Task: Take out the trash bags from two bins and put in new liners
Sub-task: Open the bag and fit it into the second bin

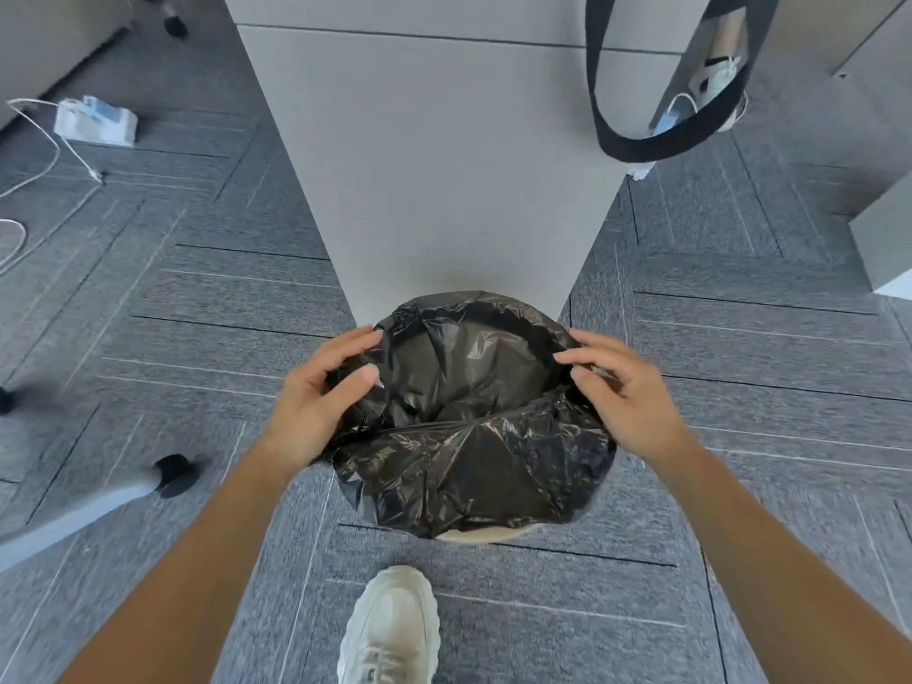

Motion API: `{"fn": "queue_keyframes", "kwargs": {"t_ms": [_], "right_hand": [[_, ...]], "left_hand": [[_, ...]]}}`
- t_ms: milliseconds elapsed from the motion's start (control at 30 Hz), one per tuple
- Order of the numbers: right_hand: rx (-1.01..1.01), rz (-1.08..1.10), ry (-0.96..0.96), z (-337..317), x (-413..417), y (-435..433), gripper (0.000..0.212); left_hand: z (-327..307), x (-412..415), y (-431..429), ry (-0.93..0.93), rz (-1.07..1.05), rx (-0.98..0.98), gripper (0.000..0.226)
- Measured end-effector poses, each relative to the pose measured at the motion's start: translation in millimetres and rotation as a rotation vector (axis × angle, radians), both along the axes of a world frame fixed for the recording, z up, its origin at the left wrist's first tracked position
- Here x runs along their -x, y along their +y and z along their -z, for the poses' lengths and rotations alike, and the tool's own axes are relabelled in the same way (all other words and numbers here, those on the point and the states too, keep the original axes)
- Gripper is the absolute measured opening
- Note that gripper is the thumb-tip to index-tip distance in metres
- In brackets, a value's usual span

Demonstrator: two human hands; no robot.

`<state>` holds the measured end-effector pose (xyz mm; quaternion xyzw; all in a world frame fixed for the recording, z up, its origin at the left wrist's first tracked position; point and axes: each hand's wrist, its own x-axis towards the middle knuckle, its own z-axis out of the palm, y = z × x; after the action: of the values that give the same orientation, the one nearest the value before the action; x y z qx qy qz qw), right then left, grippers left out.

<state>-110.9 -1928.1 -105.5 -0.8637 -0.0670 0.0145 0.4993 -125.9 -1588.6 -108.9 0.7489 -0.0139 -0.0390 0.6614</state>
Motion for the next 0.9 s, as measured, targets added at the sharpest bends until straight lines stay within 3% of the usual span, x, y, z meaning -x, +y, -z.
{"fn": "queue_keyframes", "kwargs": {"t_ms": [100, 200, 267, 367, 467, 600, 667, 767, 833, 900], "right_hand": [[0.178, -0.095, 0.123, -11.2, 12.5, -4.4, 0.022], [0.248, -0.153, 0.167, -23.9, 25.5, -5.7, 0.019], [0.264, -0.161, 0.183, -28.7, 33.2, -5.7, 0.017], [0.235, -0.147, 0.233, -29.1, 41.8, -4.2, 0.016], [0.219, -0.089, 0.248, -21.5, 45.4, -1.8, 0.013], [0.06, 0.058, 0.28, -19.4, 51.5, 1.3, 0.013], [0.086, 0.057, 0.223, -22.5, 58.7, 0.2, 0.014], [0.315, -0.096, 0.14, -33.1, 67.4, 0.8, 0.031], [0.49, -0.196, 0.099, -43.5, 69.4, 6.4, 0.042], [0.637, -0.276, 0.037, -53.5, 68.1, 12.5, 0.04]], "left_hand": [[-13.5, 10.2, -3.5, -0.017, 0.031, -0.304, 0.041], [-28.0, 19.8, -8.9, 0.0, 0.002, -0.454, 0.035], [-37.3, 24.9, -13.9, 0.066, -0.137, -0.274, 0.021], [-42.3, 28.4, -19.1, 0.324, -0.39, 0.275, 0.015], [-28.1, 31.9, -18.2, 0.463, -0.412, 0.285, 0.018], [-6.8, 48.1, -18.0, 0.51, -0.473, 0.304, 0.025], [-6.6, 59.1, -18.9, 0.451, -0.51, 0.083, 0.025], [-17.4, 72.4, -14.1, 0.126, -0.426, -0.556, 0.032], [-31.7, 75.4, -11.7, -0.251, -0.228, -0.853, 0.05], [-47.7, 72.0, -16.0, -0.403, 0.073, -1.095, 0.072]]}}
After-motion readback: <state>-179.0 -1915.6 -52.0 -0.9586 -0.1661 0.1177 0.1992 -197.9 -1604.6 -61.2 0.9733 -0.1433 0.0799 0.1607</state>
